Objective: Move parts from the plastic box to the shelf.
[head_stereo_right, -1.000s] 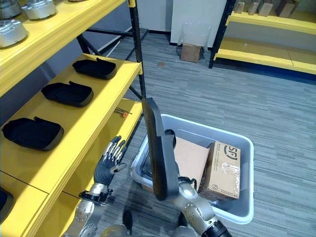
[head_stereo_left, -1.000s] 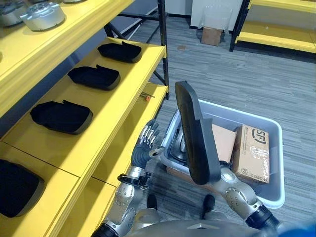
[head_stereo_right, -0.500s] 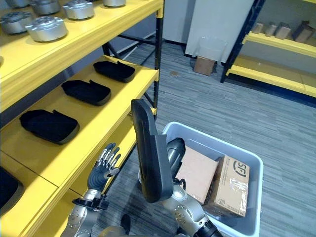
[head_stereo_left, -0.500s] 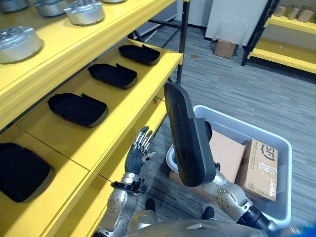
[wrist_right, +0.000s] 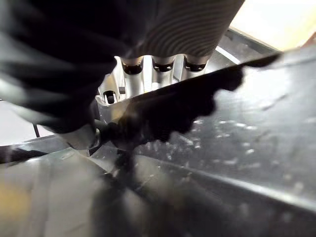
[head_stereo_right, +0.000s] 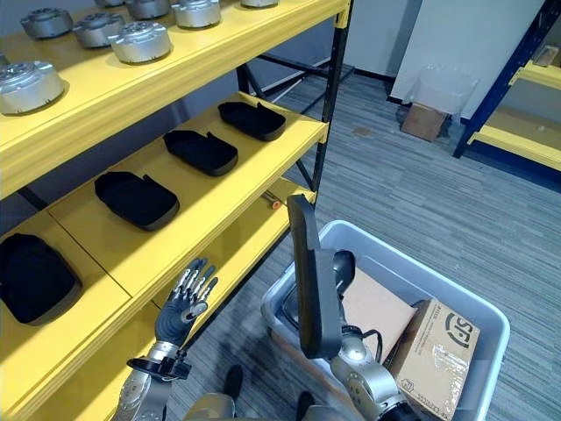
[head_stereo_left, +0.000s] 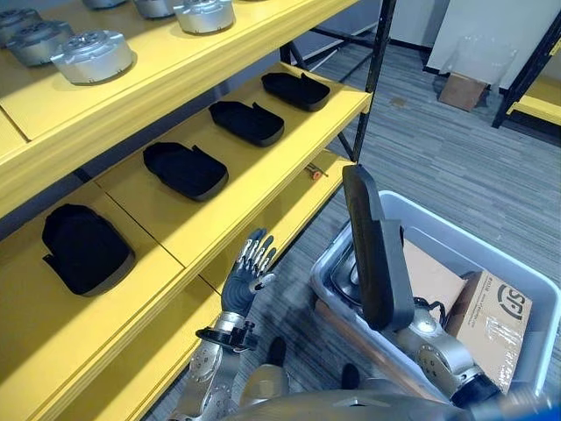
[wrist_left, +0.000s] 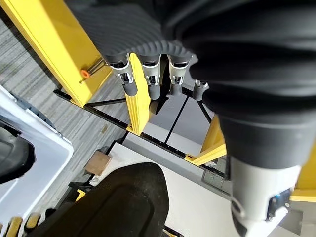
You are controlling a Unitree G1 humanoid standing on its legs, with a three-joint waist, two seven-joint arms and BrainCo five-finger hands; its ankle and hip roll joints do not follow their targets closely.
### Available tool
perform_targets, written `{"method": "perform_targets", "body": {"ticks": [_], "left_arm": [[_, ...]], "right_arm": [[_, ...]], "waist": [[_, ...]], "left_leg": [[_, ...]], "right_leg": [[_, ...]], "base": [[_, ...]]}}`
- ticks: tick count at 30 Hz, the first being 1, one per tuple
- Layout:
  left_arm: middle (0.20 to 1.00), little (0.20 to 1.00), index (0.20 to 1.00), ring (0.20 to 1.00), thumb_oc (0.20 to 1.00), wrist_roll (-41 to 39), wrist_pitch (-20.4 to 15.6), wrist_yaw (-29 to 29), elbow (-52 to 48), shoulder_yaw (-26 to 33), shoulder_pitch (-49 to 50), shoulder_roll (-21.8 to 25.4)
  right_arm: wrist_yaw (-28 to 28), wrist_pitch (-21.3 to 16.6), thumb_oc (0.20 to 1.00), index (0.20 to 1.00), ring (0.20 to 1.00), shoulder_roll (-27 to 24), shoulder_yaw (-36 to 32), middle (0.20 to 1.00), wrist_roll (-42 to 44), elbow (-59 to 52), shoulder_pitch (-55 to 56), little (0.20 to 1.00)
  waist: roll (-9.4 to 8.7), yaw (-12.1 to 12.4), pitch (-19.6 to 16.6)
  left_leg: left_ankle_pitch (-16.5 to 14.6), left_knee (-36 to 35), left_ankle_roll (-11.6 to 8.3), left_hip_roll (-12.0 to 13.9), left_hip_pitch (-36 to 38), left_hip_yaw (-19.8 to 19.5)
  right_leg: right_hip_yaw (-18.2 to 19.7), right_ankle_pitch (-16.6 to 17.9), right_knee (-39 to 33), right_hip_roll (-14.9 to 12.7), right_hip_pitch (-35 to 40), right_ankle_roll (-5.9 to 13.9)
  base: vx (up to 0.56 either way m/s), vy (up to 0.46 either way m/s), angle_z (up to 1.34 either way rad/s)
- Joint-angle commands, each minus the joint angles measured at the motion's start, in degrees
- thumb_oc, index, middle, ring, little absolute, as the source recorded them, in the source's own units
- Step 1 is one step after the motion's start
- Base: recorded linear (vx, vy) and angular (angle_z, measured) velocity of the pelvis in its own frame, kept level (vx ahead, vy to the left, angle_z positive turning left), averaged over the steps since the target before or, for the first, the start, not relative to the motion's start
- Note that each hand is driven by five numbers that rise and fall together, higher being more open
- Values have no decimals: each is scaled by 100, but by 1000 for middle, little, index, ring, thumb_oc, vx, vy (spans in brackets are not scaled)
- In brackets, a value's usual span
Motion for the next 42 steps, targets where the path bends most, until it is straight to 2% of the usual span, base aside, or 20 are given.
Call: {"method": "perform_targets", "body": {"ticks": [1, 3, 5, 7, 8, 9, 14, 15, 17, 18, 19, 22, 27, 31, 32, 40, 42], "left_arm": [[1000, 1000, 1000, 1000, 1000, -1, -251, -152, -173, 269, -281, 208], [1000, 1000, 1000, 1000, 1000, -98, -354, -61, -164, 310, -289, 219], [1000, 1000, 1000, 1000, 1000, -278, -387, 295, -130, 532, -240, 170], [1000, 1000, 1000, 1000, 1000, -170, -348, 183, -93, 598, -206, 177], [1000, 1000, 1000, 1000, 1000, -252, -188, -332, -32, 611, -261, 225], [1000, 1000, 1000, 1000, 1000, -250, -211, -373, -10, 563, -318, 239], [1000, 1000, 1000, 1000, 1000, -21, -307, -21, -63, 362, -590, 242], [1000, 1000, 1000, 1000, 1000, -71, -154, 19, -85, 321, -740, 235], [1000, 1000, 1000, 1000, 1000, 26, -85, 20, -52, 264, -843, 215], [1000, 1000, 1000, 1000, 1000, 112, -78, 40, -29, 227, -891, 214], [1000, 1000, 1000, 1000, 1000, 233, -96, 75, 52, 119, -968, 235], [1000, 1000, 1000, 1000, 1000, 258, -87, 143, 102, 26, -994, 252], [1000, 1000, 1000, 1000, 1000, 448, -163, 328, 38, -38, -830, 277], [1000, 1000, 1000, 1000, 1000, 406, -217, 271, -146, 4, -548, 353], [1000, 1000, 1000, 1000, 1000, 400, -300, 350, -181, 54, -466, 364], [1000, 1000, 1000, 1000, 1000, 467, -311, 410, -290, 168, -338, 387], [1000, 1000, 1000, 1000, 1000, 611, -353, 576, -366, 158, -371, 429]], "right_arm": [[84, -586, 200, 200, 200, 191, -49, 200, -471, -738, -462, 200], [107, -602, 200, 200, 200, 123, -10, 200, -612, -809, -484, 200], [174, -556, 200, 200, 200, 115, 188, 200, -712, -831, -631, 200], [132, -520, 200, 200, 200, 119, 249, 200, -754, -832, -676, 200], [77, -541, 200, 200, 200, 43, 167, 200, -748, -924, -555, 200], [82, -523, 200, 200, 200, 33, 152, 200, -761, -944, -534, 200], [298, -474, 200, 200, 200, -29, 193, 200, -654, -846, -575, 200], [367, -447, 200, 200, 200, -36, 178, 200, -546, -806, -574, 200], [437, -501, 200, 200, 200, -34, 157, 200, -516, -745, -593, 200], [448, -536, 200, 200, 200, -44, 157, 200, -502, -713, -620, 200], [487, -546, 200, 200, 200, -54, 118, 200, -393, -639, -668, 200], [490, -494, 200, 200, 200, -50, 70, 200, -264, -663, -656, 200], [560, -342, 200, 200, 200, -20, 56, 200, -373, -779, -533, 200], [691, -341, 200, 200, 200, -68, 117, 200, -610, -959, -340, 200], [730, -438, 200, 200, 200, -50, 182, 200, -652, -931, -346, 200], [910, -339, 200, 200, 200, 24, 314, 200, -562, -993, -411, 200], [844, -317, 200, 200, 200, 88, 490, 200, -773, -979, -560, 200]], "waist": [[-418, 47, 120], [-406, 72, 173], [-373, 207, 323], [-367, 242, 366], [-369, 63, 396], [-390, -2, 392], [-556, -209, 324], [-627, -311, 248], [-666, -403, 135], [-652, -426, 77], [-525, -461, 24], [-426, -497, 2], [-333, -431, -31], [-273, -273, -47], [-259, -142, -47], [-299, 134, -82], [-326, 289, -118]], "left_leg": [[402, -367, 146, -936, 67, 8], [430, -306, 119, -934, -8, 3], [476, -98, 70, -920, -190, -17], [477, -8, 52, -907, -245, 79], [400, 183, -68, -615, -301, 1164], [354, 296, -93, -516, -293, 1361], [6, 943, -58, -191, -28, 1722], [-46, 1167, -52, -17, 143, 1964], [-34, 1272, -83, 156, 309, 2115], [-47, 1198, -107, 189, 429, 2123], [-134, 781, -144, 175, 597, 2179], [-205, 408, -190, 158, 725, 2337], [-150, 89, -195, 11, 773, 2145], [-30, -288, -160, -119, 756, 1911], [40, -426, -157, -151, 698, 1777], [-2, -426, -34, -299, 617, 1716], [-54, -426, 77, -429, 599, 1754]], "right_leg": [[271, 596, -623, 250, 555, -129], [260, 564, -575, 252, 565, -145], [194, 457, -362, 248, 590, -184], [140, 449, -330, 242, 618, -183], [-318, 461, -410, 127, 709, -134], [-423, 472, -409, 70, 702, -122], [-650, 471, -296, -227, 606, -107], [-797, 489, -303, -346, 608, -104], [-906, 480, -289, -445, 572, -100], [-951, 469, -277, -476, 545, -93], [-1062, 350, -165, -526, 521, -66], [-1206, 277, -163, -590, 592, -52], [-1237, 344, -341, -656, 706, 5], [-1269, 476, -576, -719, 740, 99], [-1354, 543, -690, -777, 778, 159], [-1607, 696, -832, -937, 849, 308], [-1718, 854, -921, -1066, 847, 454]], "base": [[-61, -71, 7], [-62, -73, 12], [-74, -114, 13], [-70, -71, 23], [-115, -31, 54], [-128, 10, 120], [-61, 125, 92], [-51, 211, 32], [-49, 258, 47], [-24, 422, 69], [-5, 424, 56], [11, 293, 40], [-2, 295, 32], [-110, 284, 42], [-128, 275, 47], [-69, 168, 23], [-102, 255, 12]]}}
